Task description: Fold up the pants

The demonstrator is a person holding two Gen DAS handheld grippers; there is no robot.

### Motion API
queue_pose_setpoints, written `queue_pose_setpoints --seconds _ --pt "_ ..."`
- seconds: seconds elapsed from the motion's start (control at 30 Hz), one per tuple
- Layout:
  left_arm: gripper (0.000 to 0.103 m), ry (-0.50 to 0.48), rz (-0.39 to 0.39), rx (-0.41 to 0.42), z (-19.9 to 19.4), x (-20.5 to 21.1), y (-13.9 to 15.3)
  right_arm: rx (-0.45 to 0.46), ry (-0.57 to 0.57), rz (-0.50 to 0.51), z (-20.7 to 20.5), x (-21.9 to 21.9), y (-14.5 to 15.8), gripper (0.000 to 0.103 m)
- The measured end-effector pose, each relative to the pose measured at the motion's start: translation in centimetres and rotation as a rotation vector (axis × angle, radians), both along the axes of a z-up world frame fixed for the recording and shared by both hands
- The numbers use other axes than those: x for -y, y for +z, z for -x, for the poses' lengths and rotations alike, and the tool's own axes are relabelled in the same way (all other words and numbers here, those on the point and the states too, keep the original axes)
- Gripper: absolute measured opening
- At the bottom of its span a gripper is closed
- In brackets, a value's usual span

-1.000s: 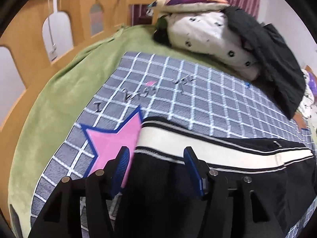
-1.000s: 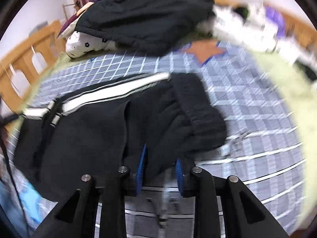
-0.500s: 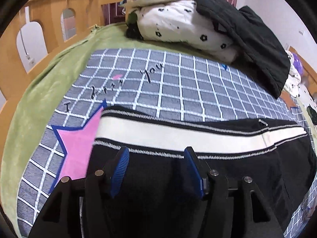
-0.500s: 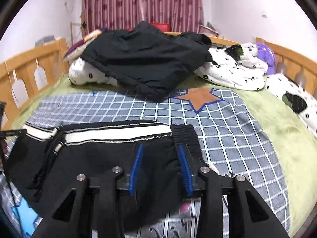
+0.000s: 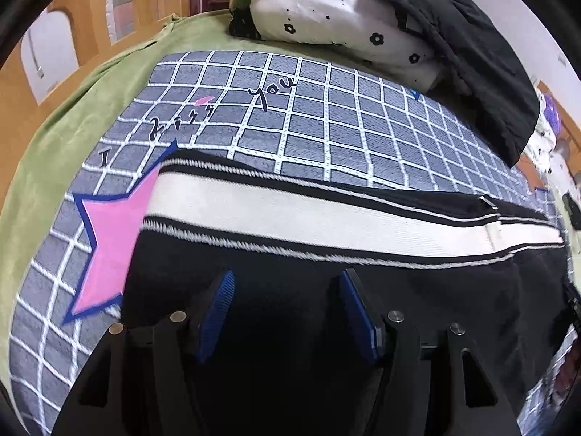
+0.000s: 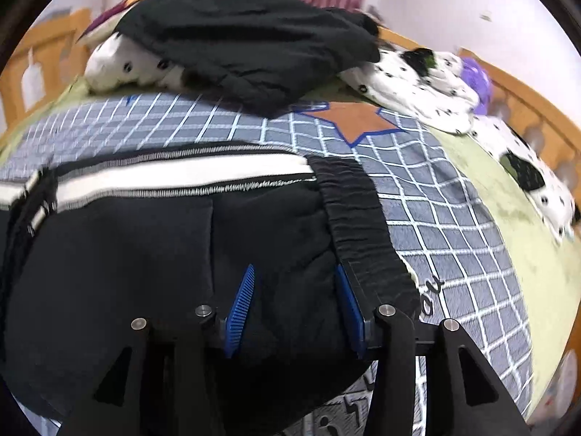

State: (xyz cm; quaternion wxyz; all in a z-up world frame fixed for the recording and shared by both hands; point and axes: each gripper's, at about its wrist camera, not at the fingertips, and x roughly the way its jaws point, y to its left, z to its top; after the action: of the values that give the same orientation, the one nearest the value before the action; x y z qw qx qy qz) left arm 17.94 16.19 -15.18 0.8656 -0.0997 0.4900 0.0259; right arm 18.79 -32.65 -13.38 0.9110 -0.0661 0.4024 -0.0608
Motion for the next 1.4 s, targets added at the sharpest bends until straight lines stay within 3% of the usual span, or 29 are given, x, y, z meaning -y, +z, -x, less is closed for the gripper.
queue_pose_setpoints --seconds 0.17,0.4,0.47,0.6,0.77,0.97,1.13,1.23,1.4 --pt "0.058 0.004 0.052 0.053 2.9 1.5 1.2 0.019 -0.007 -0.024 2.2 -1.5 0.7 0.046" --pt "0.058 -0.007 0.046 0.139 6.9 3.7 3.6 0.068 0.016 -0.153 6.5 -3.6 2.1 0.046" --pt "0.058 -0.002 0.036 0.173 8.6 3.7 4.4 0.069 0.046 -0.157 7.5 -4.5 2.7 0.046" --pt "0.058 0.019 0.094 0.205 12.2 2.0 4.7 0.083 0.096 -0.134 9.0 -6.2 4.6 0.046" --pt "0.058 0.100 0.161 0.178 16.1 -1.7 3.3 0.109 0.143 -0.171 10.2 -7.6 6.0 0.046" --pt "0.062 0.154 0.166 0.184 18.0 -5.3 2.0 0.018 0.165 -0.169 8.6 -9.3 3.3 0.046" --pt "0.068 0.137 0.307 0.149 17.8 -7.8 -1.1 0.010 0.183 -0.117 8.6 -10.5 2.1 0.046" --pt "0.071 0.151 0.302 0.118 17.2 -8.2 -2.9 0.003 0.191 -0.100 8.5 -10.9 1.6 0.046" --pt "0.070 0.188 0.408 0.128 16.1 -9.0 -4.0 -0.010 0.183 -0.098 7.8 -11.3 0.9 0.046"
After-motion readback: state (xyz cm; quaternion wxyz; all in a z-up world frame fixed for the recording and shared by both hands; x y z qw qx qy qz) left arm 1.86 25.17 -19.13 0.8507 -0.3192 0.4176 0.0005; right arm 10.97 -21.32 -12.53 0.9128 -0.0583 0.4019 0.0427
